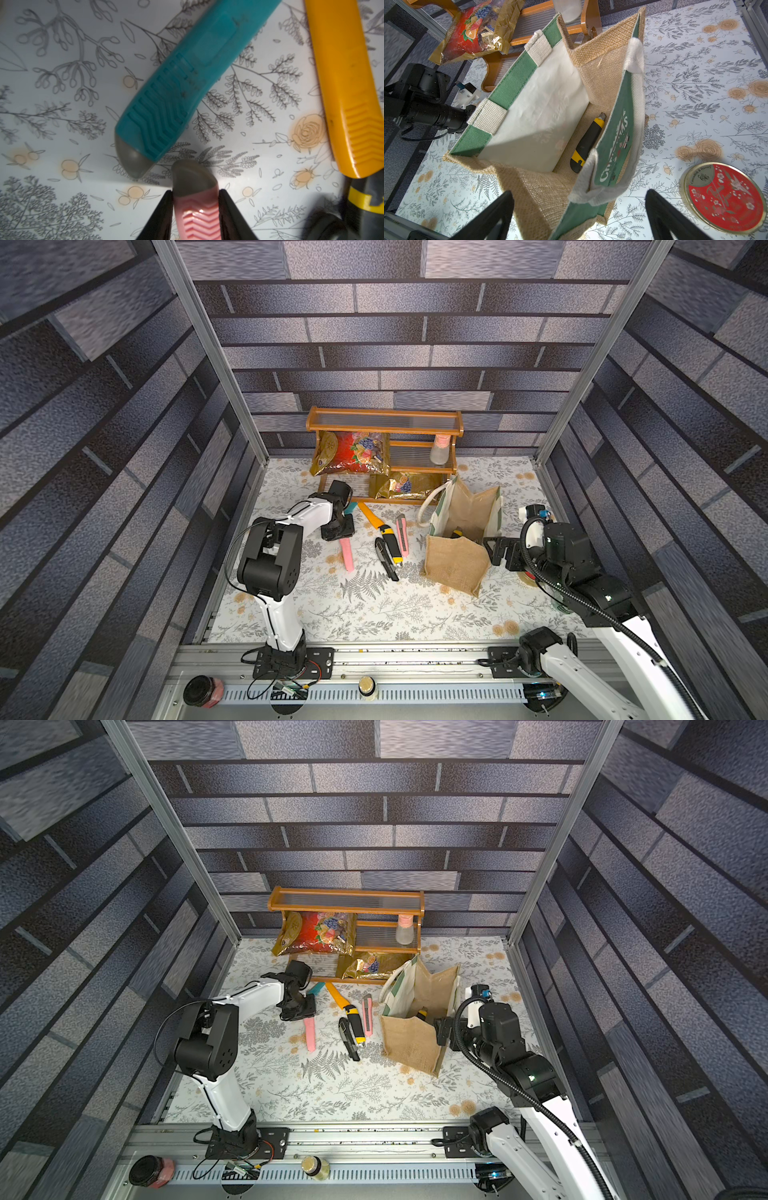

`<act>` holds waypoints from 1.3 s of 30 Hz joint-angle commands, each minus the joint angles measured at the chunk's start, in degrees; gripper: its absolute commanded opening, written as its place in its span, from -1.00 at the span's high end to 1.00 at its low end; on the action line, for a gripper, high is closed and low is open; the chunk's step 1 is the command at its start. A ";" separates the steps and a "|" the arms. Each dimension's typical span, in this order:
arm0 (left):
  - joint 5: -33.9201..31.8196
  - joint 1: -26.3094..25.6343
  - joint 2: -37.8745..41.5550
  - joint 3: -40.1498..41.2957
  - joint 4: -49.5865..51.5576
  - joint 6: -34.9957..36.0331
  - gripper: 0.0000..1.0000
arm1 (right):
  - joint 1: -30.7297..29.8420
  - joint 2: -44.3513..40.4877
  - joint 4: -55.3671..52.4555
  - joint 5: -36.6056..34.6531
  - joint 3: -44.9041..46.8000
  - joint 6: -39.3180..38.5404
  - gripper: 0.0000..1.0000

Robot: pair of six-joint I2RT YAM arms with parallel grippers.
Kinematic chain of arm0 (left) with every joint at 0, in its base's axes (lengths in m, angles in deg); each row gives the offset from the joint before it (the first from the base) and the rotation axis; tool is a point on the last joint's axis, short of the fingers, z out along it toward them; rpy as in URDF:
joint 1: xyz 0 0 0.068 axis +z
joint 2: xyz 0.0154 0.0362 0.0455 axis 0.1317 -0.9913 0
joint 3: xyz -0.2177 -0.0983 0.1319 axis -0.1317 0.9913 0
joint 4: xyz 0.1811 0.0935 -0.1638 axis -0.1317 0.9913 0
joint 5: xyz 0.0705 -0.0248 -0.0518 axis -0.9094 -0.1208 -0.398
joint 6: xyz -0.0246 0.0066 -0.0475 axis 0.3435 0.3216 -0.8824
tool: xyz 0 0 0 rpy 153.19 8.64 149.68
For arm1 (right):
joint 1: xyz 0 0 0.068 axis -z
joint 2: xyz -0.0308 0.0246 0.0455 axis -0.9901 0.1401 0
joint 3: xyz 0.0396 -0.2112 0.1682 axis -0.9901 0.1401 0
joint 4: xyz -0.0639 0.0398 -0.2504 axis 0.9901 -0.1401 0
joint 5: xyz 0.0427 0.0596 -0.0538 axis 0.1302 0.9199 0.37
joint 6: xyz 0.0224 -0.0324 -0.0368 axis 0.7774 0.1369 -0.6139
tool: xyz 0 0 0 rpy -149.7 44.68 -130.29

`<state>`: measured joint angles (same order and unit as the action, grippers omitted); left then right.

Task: Place the art knife into the pouch
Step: Pick up the utility knife at the center of the board.

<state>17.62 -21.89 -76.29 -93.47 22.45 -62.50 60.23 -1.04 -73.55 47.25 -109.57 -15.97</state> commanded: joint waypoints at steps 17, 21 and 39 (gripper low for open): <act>1.39 -2.96 -3.95 3.12 -0.23 -1.76 0.26 | 0.27 -0.29 -1.75 -1.95 -1.12 0.24 -1.00; 1.21 -3.63 -4.13 2.31 0.04 -1.94 0.28 | 0.27 -0.42 -1.77 -1.95 -1.19 0.34 -1.00; 0.29 -4.44 -0.44 -0.22 1.64 -2.83 0.41 | 0.27 -0.11 -0.95 -0.96 -1.21 0.49 -1.00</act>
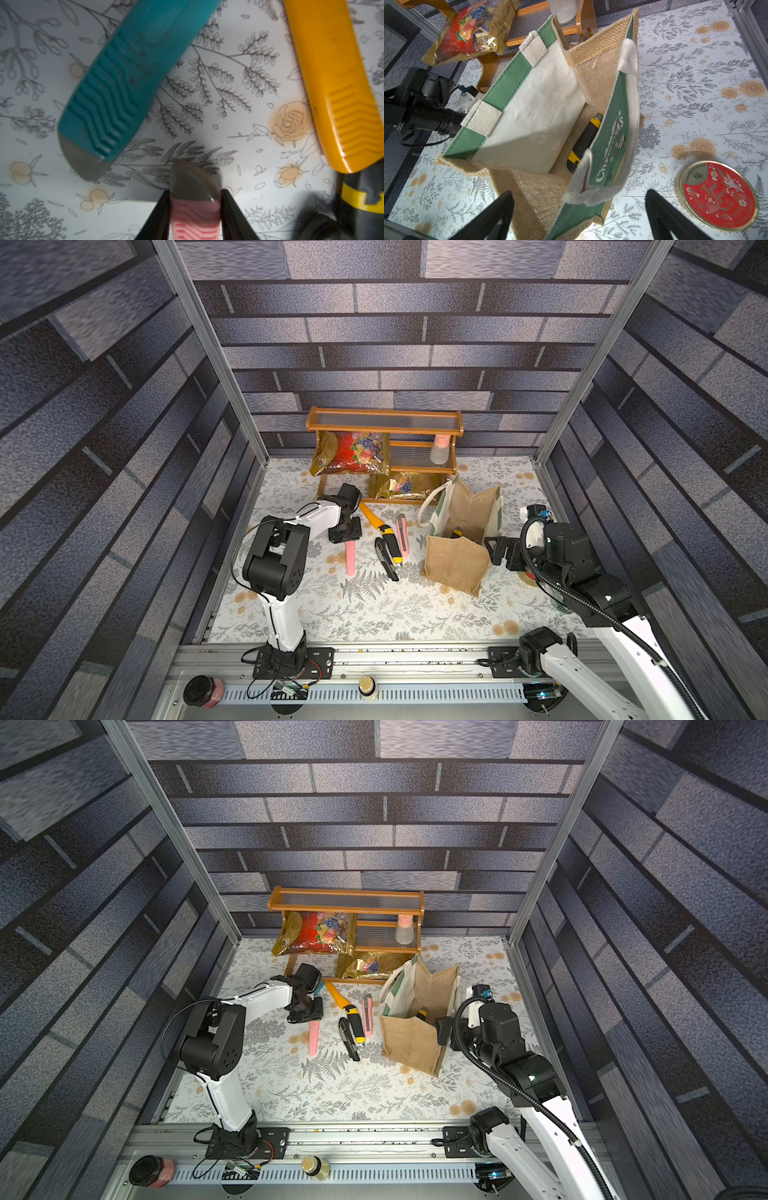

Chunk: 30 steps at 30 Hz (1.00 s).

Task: Place the art knife into the pouch
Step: Pick up the utility knife at the center of the board.

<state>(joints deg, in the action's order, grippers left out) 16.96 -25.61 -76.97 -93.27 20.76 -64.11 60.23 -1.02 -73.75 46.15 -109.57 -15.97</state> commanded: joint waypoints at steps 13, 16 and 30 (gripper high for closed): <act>0.20 -1.36 2.30 -1.72 5.08 -0.78 0.40 | 0.27 0.14 -0.77 0.28 -1.47 0.55 -1.00; -0.05 -1.35 3.32 -2.28 6.02 -0.61 0.41 | 0.27 0.13 -0.76 0.20 -1.40 0.54 -1.00; -0.71 -2.15 6.73 -6.92 10.49 0.42 0.42 | 0.27 0.04 -0.63 0.73 -1.04 0.68 -1.00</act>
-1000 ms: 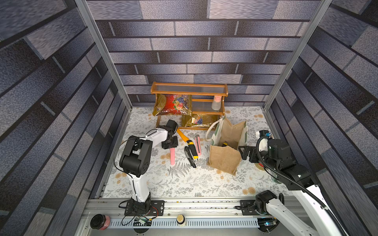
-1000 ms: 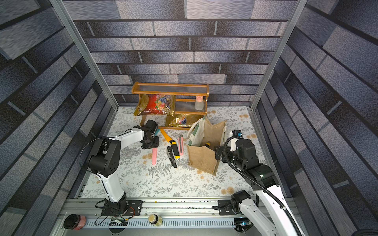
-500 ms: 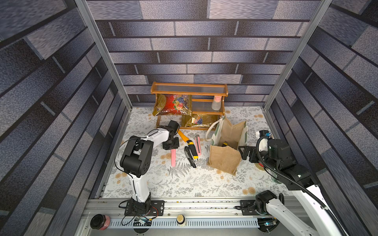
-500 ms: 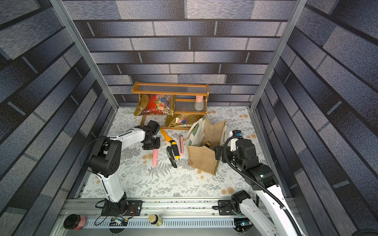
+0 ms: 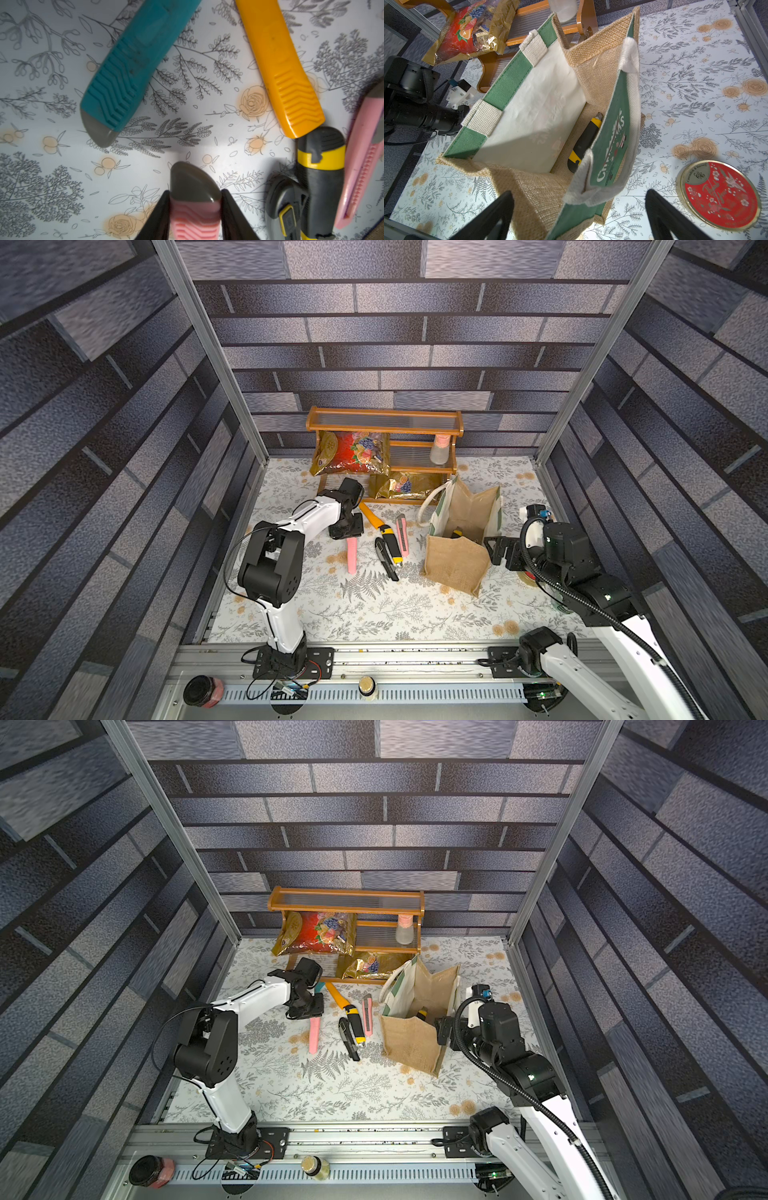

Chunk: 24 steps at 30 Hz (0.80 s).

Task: Place the art knife into the pouch
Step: Pick up the utility knife at the center of the board.

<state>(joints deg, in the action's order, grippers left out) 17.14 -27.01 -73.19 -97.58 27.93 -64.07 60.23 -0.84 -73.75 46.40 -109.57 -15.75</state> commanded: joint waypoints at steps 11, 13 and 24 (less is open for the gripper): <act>-2.67 -4.38 6.04 -13.57 10.68 1.55 0.43 | 0.27 -0.20 -0.36 0.53 -0.77 0.66 -1.00; -3.49 -5.91 6.32 -16.45 12.07 1.72 0.43 | 0.27 -0.29 -0.43 0.31 -0.77 0.62 -1.00; -4.73 -16.81 2.29 -40.17 21.97 3.87 0.42 | 0.27 -0.57 -0.96 0.83 -0.95 1.67 -1.00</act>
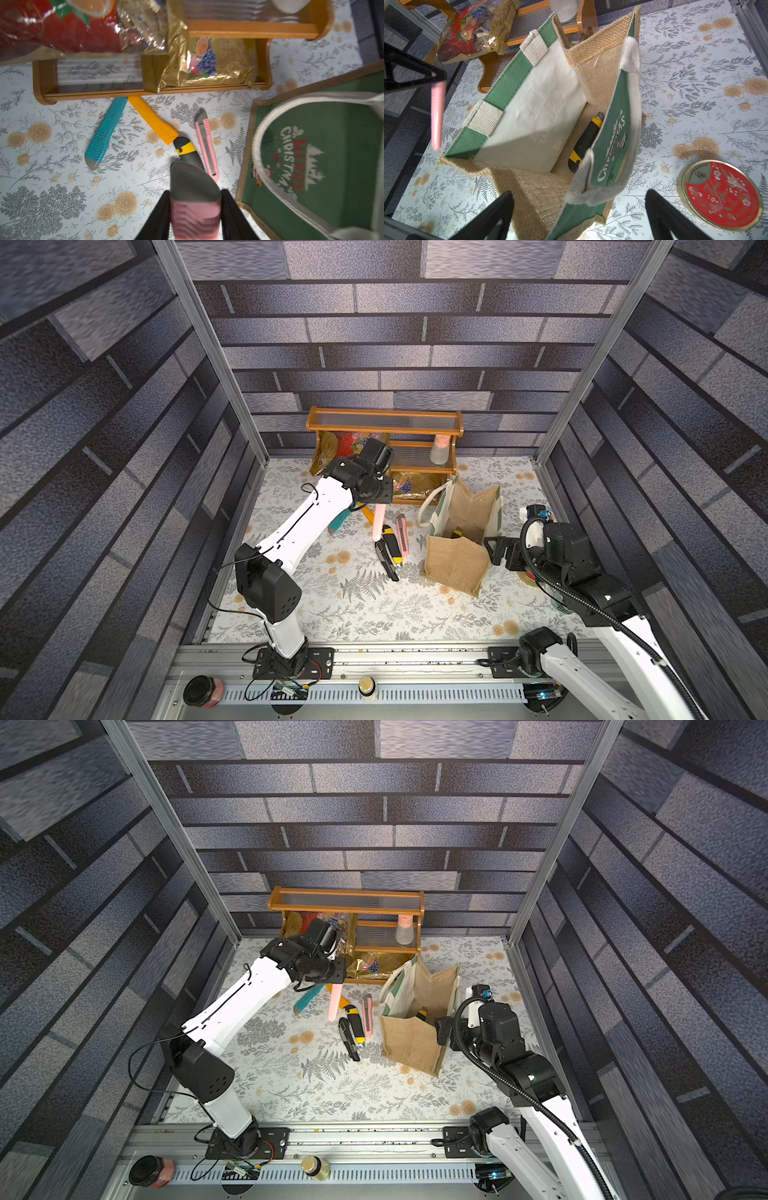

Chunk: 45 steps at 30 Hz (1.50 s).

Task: Place the art knife into the pouch
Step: Pick up the utility knife at the center of the board, then place the utility knife in the pouch.

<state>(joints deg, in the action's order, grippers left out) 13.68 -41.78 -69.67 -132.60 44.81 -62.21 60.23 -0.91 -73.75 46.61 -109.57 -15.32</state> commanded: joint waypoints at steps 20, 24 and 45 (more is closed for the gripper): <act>-1.20 -15.02 -21.56 -48.31 9.76 7.47 0.45 | 0.27 -1.43 -1.00 1.21 0.28 2.09 -1.00; 0.68 -17.77 -23.59 -48.31 5.97 9.39 0.44 | 0.23 -1.28 -0.78 0.93 0.37 2.09 -1.00; 2.51 -18.43 -29.67 -48.75 5.83 9.47 -0.93 | 0.27 -1.30 -2.55 0.35 -0.77 1.54 -1.00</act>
<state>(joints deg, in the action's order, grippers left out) 15.89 -60.34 -100.51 -179.83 49.86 -53.75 60.23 -2.16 -74.32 47.20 -109.57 -14.22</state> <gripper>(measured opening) 0.930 0.999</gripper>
